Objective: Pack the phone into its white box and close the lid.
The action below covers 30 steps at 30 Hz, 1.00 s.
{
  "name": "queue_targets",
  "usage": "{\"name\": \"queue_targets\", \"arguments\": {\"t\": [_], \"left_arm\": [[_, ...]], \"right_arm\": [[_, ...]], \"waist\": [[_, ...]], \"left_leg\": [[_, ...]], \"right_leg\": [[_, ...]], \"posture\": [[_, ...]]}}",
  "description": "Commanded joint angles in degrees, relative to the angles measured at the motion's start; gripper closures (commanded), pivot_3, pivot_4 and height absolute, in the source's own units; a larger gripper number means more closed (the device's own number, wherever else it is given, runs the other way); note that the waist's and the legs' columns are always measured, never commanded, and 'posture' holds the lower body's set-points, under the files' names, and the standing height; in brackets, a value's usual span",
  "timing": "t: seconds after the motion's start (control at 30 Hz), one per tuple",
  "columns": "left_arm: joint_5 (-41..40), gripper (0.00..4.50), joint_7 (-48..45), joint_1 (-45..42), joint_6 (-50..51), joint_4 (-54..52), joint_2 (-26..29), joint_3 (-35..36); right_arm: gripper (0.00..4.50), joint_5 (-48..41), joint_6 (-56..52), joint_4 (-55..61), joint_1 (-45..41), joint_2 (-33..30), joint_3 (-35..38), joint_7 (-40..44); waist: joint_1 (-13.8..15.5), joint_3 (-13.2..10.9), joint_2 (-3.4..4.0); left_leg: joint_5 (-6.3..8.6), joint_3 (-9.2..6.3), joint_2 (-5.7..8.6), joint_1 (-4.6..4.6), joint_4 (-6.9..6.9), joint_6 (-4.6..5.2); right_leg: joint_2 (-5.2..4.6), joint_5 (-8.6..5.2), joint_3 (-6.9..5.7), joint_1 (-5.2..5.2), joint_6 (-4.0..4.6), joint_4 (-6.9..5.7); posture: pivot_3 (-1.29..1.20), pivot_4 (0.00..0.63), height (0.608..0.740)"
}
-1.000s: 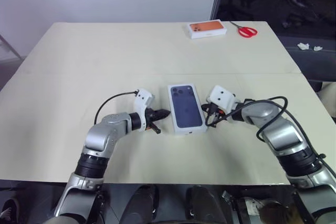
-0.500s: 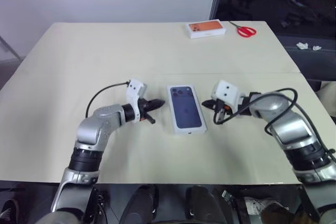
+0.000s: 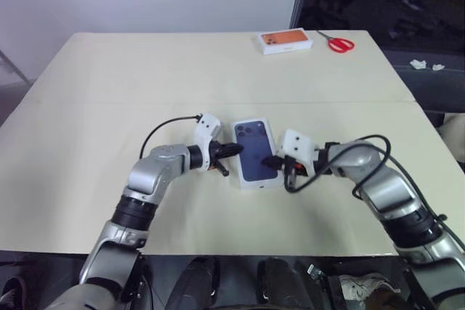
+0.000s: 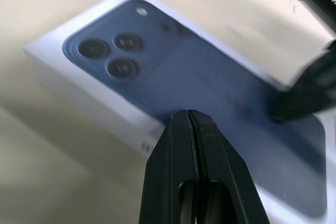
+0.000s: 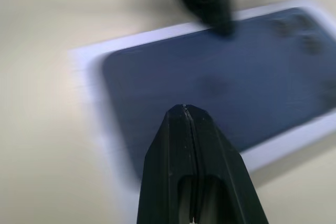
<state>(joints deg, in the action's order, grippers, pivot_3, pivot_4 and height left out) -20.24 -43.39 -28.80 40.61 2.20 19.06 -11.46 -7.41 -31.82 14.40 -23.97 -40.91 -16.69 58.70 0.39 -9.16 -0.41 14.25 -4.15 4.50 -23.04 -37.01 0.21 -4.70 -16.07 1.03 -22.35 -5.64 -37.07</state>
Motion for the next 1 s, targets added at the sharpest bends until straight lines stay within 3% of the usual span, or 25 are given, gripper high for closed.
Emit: {"name": "queue_targets", "arguments": {"t": [0.03,0.27,0.3,0.37,0.6,0.8,1.0], "left_arm": [[1.8,4.44,-0.63,2.79,1.01,0.69,0.79,-3.08],[-2.64,4.44,-0.15,0.51,0.3,0.92,0.05,4.8],[-3.13,4.21,-0.19,0.16,0.08,0.43,0.43,5.73],[-4.67,3.61,-1.17,-0.4,0.51,-1.24,2.09,7.74],[-7.84,0.03,-5.86,-3.23,-2.29,1.47,11.77,17.62],[-5.64,0.03,-13.25,3.35,-10.83,4.69,23.01,23.34],[-7.1,0.03,-16.42,15.31,-13.73,2.15,28.52,29.17]], "right_arm": [[4.5,-0.03,-1.28,0.39,-0.24,-0.21,-0.36,0.08],[4.5,-4.95,-6.17,-2.98,-5.3,4.62,5.0,-2.59],[4.25,-6.09,-7.0,-4.02,-6.49,5.6,6.68,-3.3],[3.65,-7.22,-6.96,-5.45,-8.47,6.32,8.85,-4.02],[0.05,-10.44,-5.65,-7.65,-11.51,5.07,12.6,-2.12],[0.05,-11.61,0.69,-9.19,-7.2,-1.57,15.8,4.42],[0.05,-12.52,4.64,-11.63,-1.03,-6.34,20.42,6.49]], "waist": [[0.05,0.02,-0.03],[0.13,0.01,-0.04],[0.05,0.0,-0.05],[0.05,-0.03,-0.06],[0.03,-0.1,-0.1],[-0.17,-0.13,-0.07],[-0.19,-0.15,-0.04]], "left_leg": [[0.02,-0.02,-0.01,0.07,0.01,0.01],[0.01,-0.02,-0.01,-0.06,-0.02,0.0],[0.0,-0.02,-0.01,-0.19,-0.04,-0.01],[-0.03,-0.02,-0.01,-0.43,-0.09,-0.06],[-0.05,-0.02,-0.01,-0.55,-0.01,-0.09],[-0.04,0.01,0.0,-0.57,0.04,-0.07],[-0.01,0.07,-0.03,-0.57,0.07,-0.04]], "right_leg": [[0.0,0.0,-0.02,0.07,0.0,0.02],[-0.01,0.0,-0.01,-0.1,-0.01,-0.02],[-0.01,0.0,-0.01,-0.24,-0.01,-0.06],[0.0,0.01,0.0,-0.51,-0.01,-0.13],[0.0,0.01,0.0,-0.69,-0.01,-0.13],[-0.01,0.01,0.02,-0.73,0.0,-0.09],[-0.09,0.01,0.08,-0.75,0.01,-0.1]], "posture": [[0.0,0.15,0.74],[0.0,0.15,0.74],[0.0,0.15,0.74],[0.0,0.15,0.74],[0.0,0.15,0.74],[0.0,0.15,0.74],[0.0,0.15,0.74]]}}
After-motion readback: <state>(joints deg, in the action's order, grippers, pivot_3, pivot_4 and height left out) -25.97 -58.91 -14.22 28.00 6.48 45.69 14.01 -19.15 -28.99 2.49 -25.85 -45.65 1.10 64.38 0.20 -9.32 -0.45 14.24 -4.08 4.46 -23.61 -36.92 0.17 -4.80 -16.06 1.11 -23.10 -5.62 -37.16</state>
